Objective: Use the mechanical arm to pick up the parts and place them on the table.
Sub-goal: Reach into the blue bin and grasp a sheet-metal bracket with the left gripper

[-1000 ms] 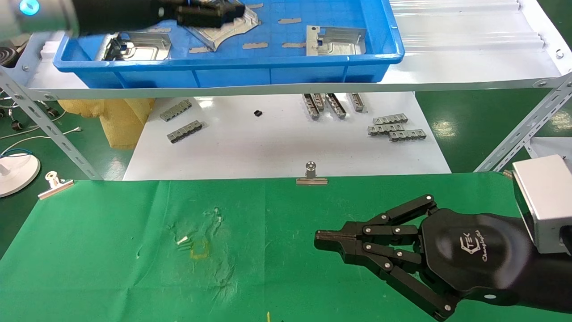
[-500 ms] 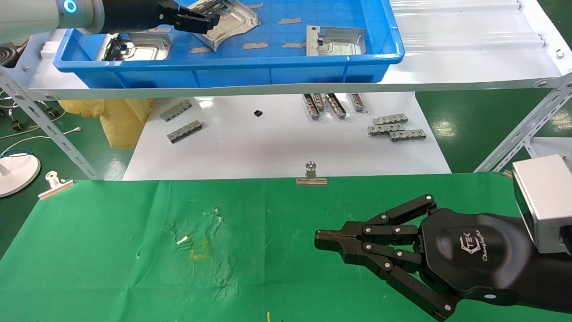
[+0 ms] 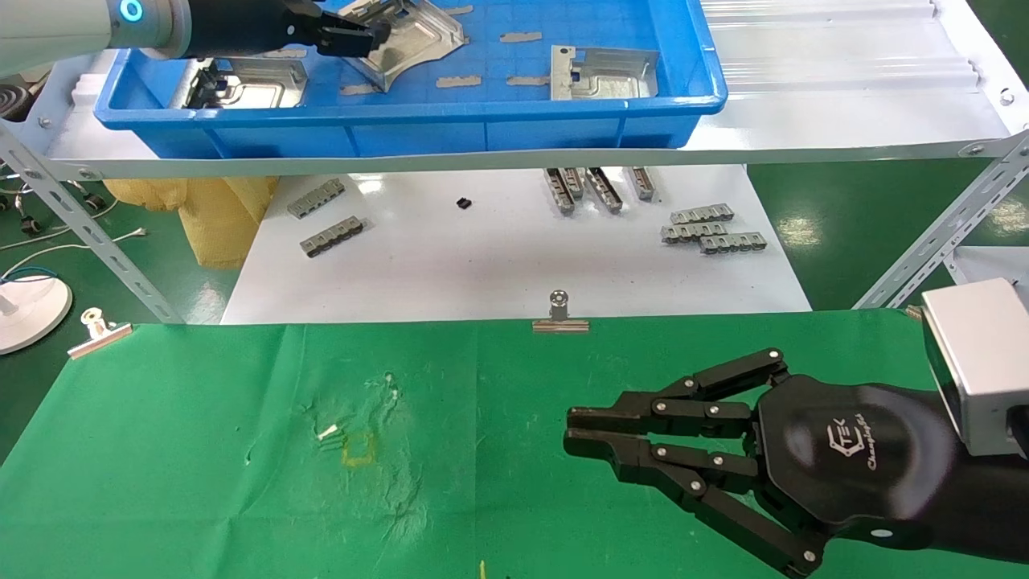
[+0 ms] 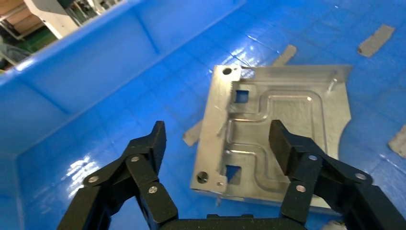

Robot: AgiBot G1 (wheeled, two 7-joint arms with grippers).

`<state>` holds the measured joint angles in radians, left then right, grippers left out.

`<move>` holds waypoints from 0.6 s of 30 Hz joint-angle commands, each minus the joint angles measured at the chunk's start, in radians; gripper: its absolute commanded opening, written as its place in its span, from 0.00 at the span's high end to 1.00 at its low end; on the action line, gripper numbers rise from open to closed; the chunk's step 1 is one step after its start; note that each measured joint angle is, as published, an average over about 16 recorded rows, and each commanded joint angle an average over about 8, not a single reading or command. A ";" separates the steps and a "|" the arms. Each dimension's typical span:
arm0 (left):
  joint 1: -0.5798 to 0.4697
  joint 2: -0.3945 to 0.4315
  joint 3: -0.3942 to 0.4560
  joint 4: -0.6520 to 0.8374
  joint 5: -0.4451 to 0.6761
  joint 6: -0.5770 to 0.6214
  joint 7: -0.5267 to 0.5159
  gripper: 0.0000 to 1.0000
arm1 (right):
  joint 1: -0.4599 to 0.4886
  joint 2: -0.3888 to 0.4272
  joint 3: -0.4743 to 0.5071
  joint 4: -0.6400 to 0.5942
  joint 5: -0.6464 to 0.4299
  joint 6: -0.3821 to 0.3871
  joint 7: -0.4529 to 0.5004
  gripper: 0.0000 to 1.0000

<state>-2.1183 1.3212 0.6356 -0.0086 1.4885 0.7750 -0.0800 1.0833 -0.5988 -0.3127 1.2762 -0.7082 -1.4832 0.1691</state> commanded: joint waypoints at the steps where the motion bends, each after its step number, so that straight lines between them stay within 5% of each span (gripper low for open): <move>1: -0.001 0.001 0.001 -0.001 0.002 -0.004 0.000 1.00 | 0.000 0.000 0.000 0.000 0.000 0.000 0.000 0.00; 18: 0.011 0.006 0.000 -0.001 -0.001 -0.021 -0.014 1.00 | 0.000 0.000 -0.001 0.000 0.000 0.000 0.000 0.00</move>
<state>-2.1087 1.3258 0.6329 -0.0114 1.4841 0.7548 -0.0937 1.0834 -0.5986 -0.3134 1.2762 -0.7077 -1.4829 0.1688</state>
